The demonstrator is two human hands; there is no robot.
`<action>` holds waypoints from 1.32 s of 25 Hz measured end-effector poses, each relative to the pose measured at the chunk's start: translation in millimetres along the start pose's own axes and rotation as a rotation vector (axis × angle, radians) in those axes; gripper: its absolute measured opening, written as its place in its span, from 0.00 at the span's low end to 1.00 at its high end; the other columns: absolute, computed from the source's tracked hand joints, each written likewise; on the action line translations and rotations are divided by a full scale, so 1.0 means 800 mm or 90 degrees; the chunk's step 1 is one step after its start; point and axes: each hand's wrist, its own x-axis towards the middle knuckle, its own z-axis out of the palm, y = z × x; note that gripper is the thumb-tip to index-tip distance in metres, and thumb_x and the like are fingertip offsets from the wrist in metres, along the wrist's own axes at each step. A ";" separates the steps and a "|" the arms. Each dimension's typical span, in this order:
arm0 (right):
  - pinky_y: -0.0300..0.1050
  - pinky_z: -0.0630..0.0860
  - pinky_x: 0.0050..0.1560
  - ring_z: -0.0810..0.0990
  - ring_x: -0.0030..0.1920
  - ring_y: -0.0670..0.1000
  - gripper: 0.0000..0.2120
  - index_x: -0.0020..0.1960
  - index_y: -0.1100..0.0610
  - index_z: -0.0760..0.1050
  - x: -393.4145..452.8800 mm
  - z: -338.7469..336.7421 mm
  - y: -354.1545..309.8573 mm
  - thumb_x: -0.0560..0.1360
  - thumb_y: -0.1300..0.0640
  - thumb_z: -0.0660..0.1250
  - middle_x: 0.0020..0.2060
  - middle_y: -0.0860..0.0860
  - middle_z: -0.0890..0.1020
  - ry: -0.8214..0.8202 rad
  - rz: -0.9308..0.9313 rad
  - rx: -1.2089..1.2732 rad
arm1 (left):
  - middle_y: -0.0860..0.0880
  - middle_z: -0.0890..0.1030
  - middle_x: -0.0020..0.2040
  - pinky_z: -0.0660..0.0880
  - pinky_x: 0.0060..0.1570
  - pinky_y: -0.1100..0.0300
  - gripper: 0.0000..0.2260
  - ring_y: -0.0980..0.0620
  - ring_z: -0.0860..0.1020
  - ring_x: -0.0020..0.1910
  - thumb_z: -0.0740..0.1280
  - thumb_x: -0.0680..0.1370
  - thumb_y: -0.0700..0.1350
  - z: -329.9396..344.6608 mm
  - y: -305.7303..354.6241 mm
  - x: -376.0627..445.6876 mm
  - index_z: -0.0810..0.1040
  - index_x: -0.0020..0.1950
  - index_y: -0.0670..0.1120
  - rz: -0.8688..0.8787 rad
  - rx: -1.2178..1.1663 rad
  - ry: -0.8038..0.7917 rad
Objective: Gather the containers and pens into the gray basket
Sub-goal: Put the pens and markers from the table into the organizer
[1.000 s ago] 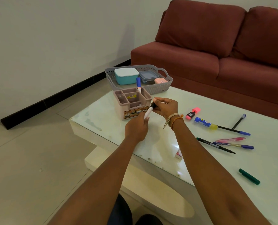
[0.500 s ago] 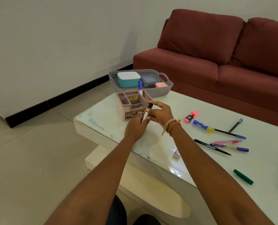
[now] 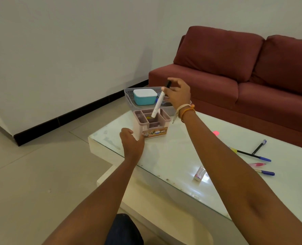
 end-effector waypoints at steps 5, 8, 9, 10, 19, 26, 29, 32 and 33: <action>0.46 0.82 0.51 0.83 0.48 0.54 0.18 0.59 0.60 0.76 0.002 0.079 -0.011 0.70 0.66 0.72 0.54 0.59 0.83 -0.077 -0.077 -0.074 | 0.46 0.69 0.71 0.71 0.62 0.55 0.32 0.47 0.71 0.66 0.73 0.72 0.52 -0.011 -0.008 0.021 0.64 0.72 0.46 -0.017 0.058 -0.079; 0.42 0.79 0.53 0.82 0.49 0.52 0.16 0.59 0.58 0.77 -0.003 0.106 0.013 0.71 0.66 0.71 0.53 0.57 0.83 -0.121 -0.080 -0.152 | 0.47 0.70 0.73 0.68 0.67 0.51 0.30 0.46 0.70 0.70 0.68 0.76 0.56 -0.001 -0.005 0.017 0.64 0.74 0.47 0.040 0.161 -0.123; 0.40 0.77 0.52 0.81 0.48 0.50 0.16 0.59 0.58 0.77 -0.006 0.109 0.020 0.72 0.66 0.70 0.53 0.57 0.83 -0.131 -0.063 -0.164 | 0.47 0.71 0.72 0.70 0.66 0.50 0.29 0.46 0.72 0.69 0.66 0.76 0.57 0.001 -0.007 0.019 0.64 0.74 0.48 0.049 0.182 -0.123; 0.40 0.76 0.53 0.80 0.50 0.50 0.16 0.59 0.58 0.77 -0.009 0.112 0.028 0.72 0.66 0.69 0.53 0.57 0.83 -0.140 -0.040 -0.162 | 0.47 0.73 0.71 0.71 0.64 0.50 0.28 0.45 0.74 0.67 0.66 0.76 0.58 0.002 -0.009 0.021 0.65 0.73 0.49 0.049 0.192 -0.120; 0.42 0.78 0.58 0.79 0.52 0.48 0.18 0.61 0.60 0.76 -0.014 0.080 0.048 0.72 0.66 0.68 0.56 0.56 0.81 -0.121 -0.032 -0.220 | 0.46 0.79 0.58 0.74 0.48 0.56 0.22 0.45 0.78 0.55 0.69 0.75 0.55 -0.002 -0.009 0.018 0.71 0.63 0.45 0.074 0.172 -0.091; 0.46 0.73 0.64 0.79 0.59 0.56 0.12 0.55 0.60 0.81 -0.038 -0.082 0.100 0.72 0.63 0.67 0.56 0.58 0.82 0.013 0.095 -0.332 | 0.48 0.76 0.42 0.73 0.40 0.56 0.10 0.50 0.75 0.41 0.69 0.75 0.51 0.024 0.000 -0.024 0.75 0.43 0.45 0.287 0.247 -0.196; 0.41 0.69 0.64 0.77 0.61 0.55 0.12 0.54 0.61 0.81 -0.044 -0.146 0.133 0.72 0.63 0.68 0.56 0.57 0.82 0.080 0.155 -0.375 | 0.49 0.74 0.41 0.67 0.40 0.59 0.10 0.52 0.72 0.41 0.68 0.76 0.50 0.066 0.021 -0.048 0.77 0.42 0.43 0.281 0.205 -0.283; 0.29 0.70 0.54 0.77 0.59 0.52 0.12 0.57 0.63 0.78 -0.040 -0.188 0.156 0.74 0.64 0.65 0.57 0.54 0.80 0.122 0.209 -0.391 | 0.48 0.76 0.41 0.70 0.43 0.57 0.08 0.50 0.74 0.41 0.67 0.76 0.48 0.110 0.040 -0.068 0.78 0.43 0.43 0.235 0.155 -0.317; 0.31 0.70 0.56 0.77 0.60 0.54 0.13 0.59 0.63 0.77 -0.033 -0.197 0.165 0.75 0.63 0.65 0.59 0.55 0.79 0.131 0.224 -0.404 | 0.47 0.77 0.42 0.71 0.45 0.56 0.08 0.49 0.75 0.42 0.67 0.76 0.48 0.123 0.043 -0.070 0.78 0.43 0.43 0.225 0.151 -0.326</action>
